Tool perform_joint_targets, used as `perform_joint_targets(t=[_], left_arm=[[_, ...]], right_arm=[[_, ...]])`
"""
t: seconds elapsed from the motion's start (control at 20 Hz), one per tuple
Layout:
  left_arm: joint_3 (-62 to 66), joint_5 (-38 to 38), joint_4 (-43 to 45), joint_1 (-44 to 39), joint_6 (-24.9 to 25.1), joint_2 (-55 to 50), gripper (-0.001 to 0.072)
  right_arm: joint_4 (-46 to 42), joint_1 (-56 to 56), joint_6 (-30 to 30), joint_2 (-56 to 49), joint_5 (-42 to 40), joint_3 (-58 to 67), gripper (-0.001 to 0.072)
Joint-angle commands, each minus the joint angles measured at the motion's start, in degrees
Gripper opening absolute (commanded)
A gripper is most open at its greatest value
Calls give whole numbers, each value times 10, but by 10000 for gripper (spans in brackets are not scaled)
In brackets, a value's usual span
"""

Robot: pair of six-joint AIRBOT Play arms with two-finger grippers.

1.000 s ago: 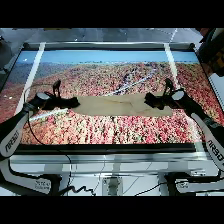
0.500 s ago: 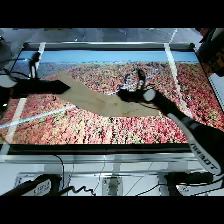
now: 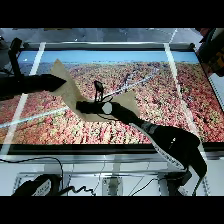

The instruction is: Fold the clothes and pants, and hang the long-sleeved shirts on hangers.

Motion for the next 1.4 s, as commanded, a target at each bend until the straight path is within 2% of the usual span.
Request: perform_joint_targets(t=[0.0,0.25,0.35,0.4,0.45,0.55,0.6,0.65,0.7,0.75,0.8,0.85,1.0,1.1,1.2,1.35], left_arm=[[-3,25,-13,-11,0,-11,16],[-5,44,-58,-115,0,-113,15],[-5,85,-118,-190,1,-176,15],[-5,112,-148,-233,22,-210,16],[-4,139,-175,-273,52,-242,16],[0,210,-202,-333,66,-290,16],[2,257,-203,-353,65,-308,92],[2,294,-208,-363,65,-318,422],[2,310,-213,-368,65,-320,708],[3,312,-215,-368,65,-318,717],[6,308,-215,-363,65,-313,716],[6,308,-214,-357,65,-306,715],[6,297,-199,-329,78,-274,715],[6,278,-170,-307,104,-246,715],[6,259,-139,-285,108,-217,714],[6,245,-132,-257,108,-182,713]], right_arm=[[-55,-20,6,-5,16,18,16],[-116,-193,6,49,152,18,16],[-136,-271,4,73,219,18,16],[-148,-304,3,82,251,18,16],[-160,-337,-13,89,288,18,16],[-182,-386,-52,92,358,18,16],[-195,-408,-73,92,387,18,16],[-210,-428,-94,92,411,18,16],[-224,-445,-102,91,426,18,27],[-237,-460,-102,90,433,17,157],[-242,-473,-102,89,433,14,432],[-241,-486,-101,88,432,9,566],[-226,-503,-108,70,461,-13,565],[-148,-502,-169,48,503,-36,565],[-47,-500,-240,16,541,-50,566],[-20,-473,-251,-19,509,-52,578]])
